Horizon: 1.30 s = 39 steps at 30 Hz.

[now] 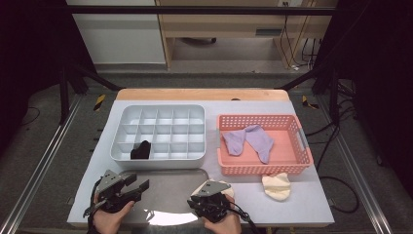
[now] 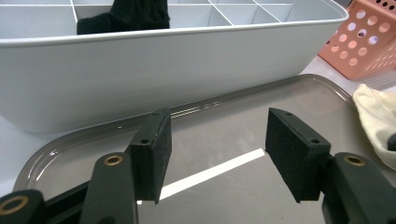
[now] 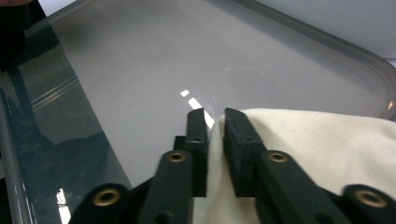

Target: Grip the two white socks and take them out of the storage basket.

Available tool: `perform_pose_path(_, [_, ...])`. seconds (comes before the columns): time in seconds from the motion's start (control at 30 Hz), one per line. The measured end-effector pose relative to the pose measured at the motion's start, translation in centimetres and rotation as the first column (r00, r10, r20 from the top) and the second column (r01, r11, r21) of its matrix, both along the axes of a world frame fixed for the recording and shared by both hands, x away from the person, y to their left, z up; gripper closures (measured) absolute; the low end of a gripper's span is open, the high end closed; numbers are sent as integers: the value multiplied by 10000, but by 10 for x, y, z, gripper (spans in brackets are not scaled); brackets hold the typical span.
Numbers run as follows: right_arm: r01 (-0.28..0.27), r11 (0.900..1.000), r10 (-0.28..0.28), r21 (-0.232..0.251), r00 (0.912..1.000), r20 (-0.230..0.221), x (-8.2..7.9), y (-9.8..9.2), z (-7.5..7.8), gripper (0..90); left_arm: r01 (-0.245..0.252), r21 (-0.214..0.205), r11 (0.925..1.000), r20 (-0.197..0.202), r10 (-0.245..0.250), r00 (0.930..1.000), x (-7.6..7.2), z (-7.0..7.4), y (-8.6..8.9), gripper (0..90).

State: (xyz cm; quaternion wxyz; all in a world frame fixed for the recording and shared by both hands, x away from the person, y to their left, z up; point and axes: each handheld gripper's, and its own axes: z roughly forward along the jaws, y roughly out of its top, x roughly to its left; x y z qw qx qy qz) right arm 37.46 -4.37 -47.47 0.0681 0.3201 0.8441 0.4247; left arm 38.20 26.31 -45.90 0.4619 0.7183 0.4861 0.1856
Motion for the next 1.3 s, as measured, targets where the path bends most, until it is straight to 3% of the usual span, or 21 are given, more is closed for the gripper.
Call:
perform_pose_path(0.17, [96,9993,-107,365,9995,305,2,-6,11,681,30,-107,9999,-14,-30,10000,0,1,0,407])
perform_pose_path(0.3, [762,9929,-832,909,9936,770,9,-31,30,684,160,-186,9997,45,-159,9999,0,5,0,420])
perform_pose_path(0.47, [1692,9824,-1771,789,9784,1071,18,-62,37,719,271,-148,9995,115,-270,9996,-3,15,-5,443])
perform_pose_path(0.7, [2430,9693,-2457,388,9643,989,22,-95,31,757,603,202,9980,426,-611,9972,-11,35,-25,478])
perform_pose_path(0.83, [2684,9630,-2693,230,9587,918,20,-106,24,766,930,312,9952,430,-943,9946,-14,38,-44,504])
perform_pose_path(1.07, [2836,9590,-2829,-22,9572,603,20,-114,11,772,1566,553,9861,117,-1574,9875,-13,27,-84,568])
perform_pose_path(1.3, [2676,9634,-2666,-180,9628,442,22,-108,3,773,2143,946,9722,-436,-2110,9765,-12,10,-120,590])
